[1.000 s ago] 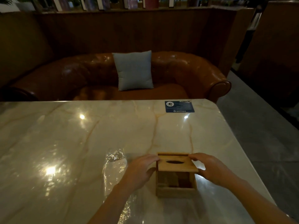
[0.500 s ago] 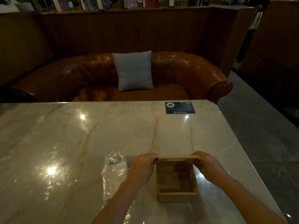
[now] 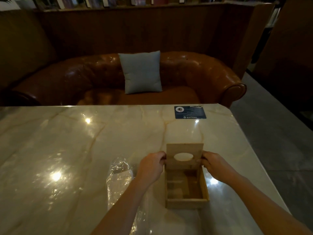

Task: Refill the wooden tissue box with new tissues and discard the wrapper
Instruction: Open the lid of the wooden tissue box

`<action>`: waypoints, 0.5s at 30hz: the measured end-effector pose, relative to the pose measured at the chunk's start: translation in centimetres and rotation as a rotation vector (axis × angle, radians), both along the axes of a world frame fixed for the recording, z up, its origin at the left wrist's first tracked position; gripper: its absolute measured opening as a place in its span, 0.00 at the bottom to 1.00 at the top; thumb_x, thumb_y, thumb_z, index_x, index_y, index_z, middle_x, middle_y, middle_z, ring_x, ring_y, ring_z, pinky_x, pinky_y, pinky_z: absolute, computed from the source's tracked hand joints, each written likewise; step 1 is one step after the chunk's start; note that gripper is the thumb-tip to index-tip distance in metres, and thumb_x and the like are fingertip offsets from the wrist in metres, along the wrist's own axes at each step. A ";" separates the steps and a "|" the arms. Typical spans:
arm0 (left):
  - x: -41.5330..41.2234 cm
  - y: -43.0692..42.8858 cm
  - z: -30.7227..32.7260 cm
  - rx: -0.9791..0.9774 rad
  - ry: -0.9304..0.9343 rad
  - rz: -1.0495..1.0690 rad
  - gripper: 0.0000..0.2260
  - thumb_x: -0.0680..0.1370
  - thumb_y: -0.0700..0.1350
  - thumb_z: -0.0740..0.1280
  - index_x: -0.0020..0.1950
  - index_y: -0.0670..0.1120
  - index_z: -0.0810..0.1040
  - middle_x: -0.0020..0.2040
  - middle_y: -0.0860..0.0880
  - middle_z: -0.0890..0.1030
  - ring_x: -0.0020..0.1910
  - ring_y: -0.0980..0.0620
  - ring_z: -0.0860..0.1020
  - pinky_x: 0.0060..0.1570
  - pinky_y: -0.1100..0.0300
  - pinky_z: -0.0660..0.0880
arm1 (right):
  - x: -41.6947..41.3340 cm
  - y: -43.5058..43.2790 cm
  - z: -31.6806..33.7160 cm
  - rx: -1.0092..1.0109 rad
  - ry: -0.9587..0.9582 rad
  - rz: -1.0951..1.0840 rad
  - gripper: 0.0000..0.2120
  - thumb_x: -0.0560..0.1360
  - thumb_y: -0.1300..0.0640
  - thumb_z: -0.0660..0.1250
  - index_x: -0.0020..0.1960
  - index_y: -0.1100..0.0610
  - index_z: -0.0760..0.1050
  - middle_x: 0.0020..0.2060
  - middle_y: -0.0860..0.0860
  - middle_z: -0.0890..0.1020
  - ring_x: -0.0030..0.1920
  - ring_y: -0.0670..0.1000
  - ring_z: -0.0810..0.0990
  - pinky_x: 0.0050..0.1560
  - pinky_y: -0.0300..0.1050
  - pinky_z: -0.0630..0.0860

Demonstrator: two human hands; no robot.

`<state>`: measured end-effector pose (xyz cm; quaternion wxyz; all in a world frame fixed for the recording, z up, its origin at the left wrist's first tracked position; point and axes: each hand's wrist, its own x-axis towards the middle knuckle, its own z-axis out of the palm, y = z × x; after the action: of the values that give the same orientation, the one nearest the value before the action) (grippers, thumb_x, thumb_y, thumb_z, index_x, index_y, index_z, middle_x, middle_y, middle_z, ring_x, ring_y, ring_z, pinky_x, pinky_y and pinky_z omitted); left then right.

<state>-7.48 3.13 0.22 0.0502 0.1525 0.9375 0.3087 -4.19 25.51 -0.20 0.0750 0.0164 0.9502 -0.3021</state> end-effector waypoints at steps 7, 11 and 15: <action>0.9 -0.4 -0.6 0.062 0.017 0.006 0.06 0.77 0.46 0.63 0.52 0.48 0.76 0.50 0.48 0.83 0.51 0.47 0.79 0.48 0.55 0.74 | 0.8 -0.4 0.1 0.116 0.066 -0.072 0.10 0.78 0.53 0.58 0.49 0.58 0.76 0.41 0.52 0.80 0.42 0.51 0.79 0.46 0.46 0.77; 1.4 -1.6 -0.7 0.069 0.058 0.025 0.12 0.77 0.49 0.64 0.58 0.48 0.75 0.55 0.49 0.80 0.55 0.51 0.77 0.53 0.58 0.72 | 1.9 -1.1 0.6 0.214 0.160 -0.112 0.11 0.78 0.48 0.58 0.47 0.54 0.74 0.36 0.47 0.76 0.37 0.47 0.77 0.39 0.38 0.73; 2.2 -3.7 -0.4 0.043 0.126 0.104 0.17 0.76 0.51 0.64 0.63 0.48 0.73 0.61 0.50 0.77 0.60 0.51 0.74 0.59 0.57 0.70 | 2.9 -3.0 2.0 0.239 0.266 -0.082 0.10 0.77 0.47 0.58 0.49 0.52 0.74 0.40 0.47 0.79 0.38 0.46 0.78 0.39 0.37 0.73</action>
<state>-5.33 -0.54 -0.19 -0.0284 0.1239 0.9386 0.3208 -1.33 22.49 1.77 -0.0660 0.0237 0.9794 -0.1895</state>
